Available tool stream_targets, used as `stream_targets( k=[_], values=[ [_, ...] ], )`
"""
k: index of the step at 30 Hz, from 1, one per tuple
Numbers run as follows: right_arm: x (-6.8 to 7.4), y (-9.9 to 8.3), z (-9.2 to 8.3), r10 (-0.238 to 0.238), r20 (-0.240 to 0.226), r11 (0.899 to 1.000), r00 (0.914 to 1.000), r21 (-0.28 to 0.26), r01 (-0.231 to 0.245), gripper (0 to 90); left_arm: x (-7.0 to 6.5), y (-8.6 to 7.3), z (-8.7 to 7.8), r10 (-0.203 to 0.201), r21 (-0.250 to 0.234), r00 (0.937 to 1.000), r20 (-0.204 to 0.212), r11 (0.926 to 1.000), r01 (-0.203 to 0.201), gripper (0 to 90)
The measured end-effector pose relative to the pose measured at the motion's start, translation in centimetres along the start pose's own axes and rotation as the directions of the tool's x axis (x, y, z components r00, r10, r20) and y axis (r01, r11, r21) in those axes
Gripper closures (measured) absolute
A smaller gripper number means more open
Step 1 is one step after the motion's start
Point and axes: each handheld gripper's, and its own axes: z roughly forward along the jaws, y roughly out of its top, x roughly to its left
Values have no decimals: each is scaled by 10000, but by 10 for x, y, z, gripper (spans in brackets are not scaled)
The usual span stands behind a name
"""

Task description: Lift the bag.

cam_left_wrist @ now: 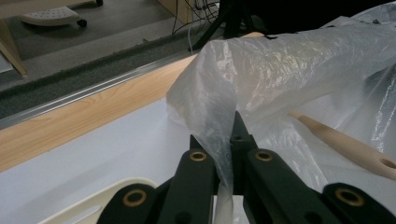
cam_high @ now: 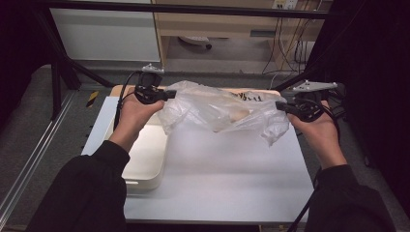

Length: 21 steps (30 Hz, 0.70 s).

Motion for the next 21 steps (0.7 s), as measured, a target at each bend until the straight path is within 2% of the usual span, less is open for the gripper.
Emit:
stream_targets(
  k=[7, 14, 17, 21],
  values=[
    [-7, 18, 7, 106, 75, 9999, 9999, -105, -106, 900, 7, 12, 0, -106, -290, 9997, -209, 9995, 100, 900],
    [-14, 37, 14, 219, 300, 9992, 9993, -346, -209, 900, 18, 28, -2, -110, -833, 9983, -578, 9965, 61, 900],
    [-15, 43, 16, 193, 452, 9989, 9988, -432, -173, 900, 21, 35, -2, -88, -1035, 9980, -630, 9946, 23, 900],
    [-20, 52, 20, 268, 695, 9987, 9972, -457, -236, 900, 23, 43, 1, -271, -1202, 9982, -539, 9925, 205, 900]
  ],
)
